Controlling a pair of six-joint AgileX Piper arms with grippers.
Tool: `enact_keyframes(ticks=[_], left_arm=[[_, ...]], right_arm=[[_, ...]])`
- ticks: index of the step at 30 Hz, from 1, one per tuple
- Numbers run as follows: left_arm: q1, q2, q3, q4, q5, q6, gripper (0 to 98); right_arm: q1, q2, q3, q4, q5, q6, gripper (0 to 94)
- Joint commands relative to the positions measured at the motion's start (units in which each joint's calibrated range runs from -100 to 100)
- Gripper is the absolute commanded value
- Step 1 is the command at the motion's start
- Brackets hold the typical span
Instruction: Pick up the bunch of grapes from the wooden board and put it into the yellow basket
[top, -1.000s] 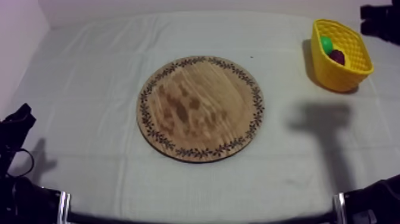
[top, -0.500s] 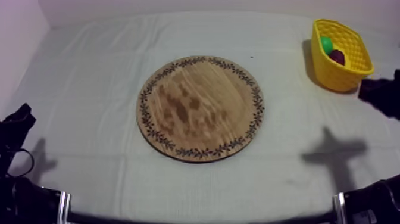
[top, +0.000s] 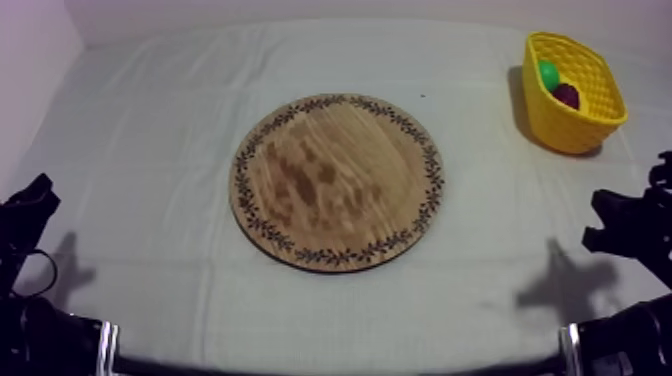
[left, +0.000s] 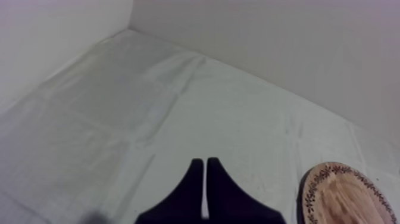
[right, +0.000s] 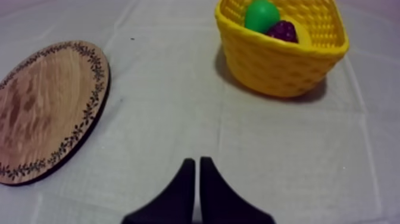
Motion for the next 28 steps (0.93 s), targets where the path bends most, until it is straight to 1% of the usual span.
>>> enact_keyframes(ticks=[1,8,12,28], left_arm=[[0.0,0.0,0.0,0.01,0.0,0.0,0.0],[0.0,0.0,0.0,0.01,0.0,0.0,0.0],[0.0,0.0,0.0,0.01,0.0,0.0,0.0],[0.0,0.0,0.0,0.01,0.0,0.0,0.0]], right_arm=[[-0.2,-1.6,-0.1,-0.1,0.7,0.2,0.2],[0.1,-6.2,0.3,-0.2,-0.2,3.3,0.2],[0.1,-8.0,0.5,-0.2,-0.9,4.4,0.2],[0.1,-9.5,0.6,-0.2,-1.3,4.8,0.2]])
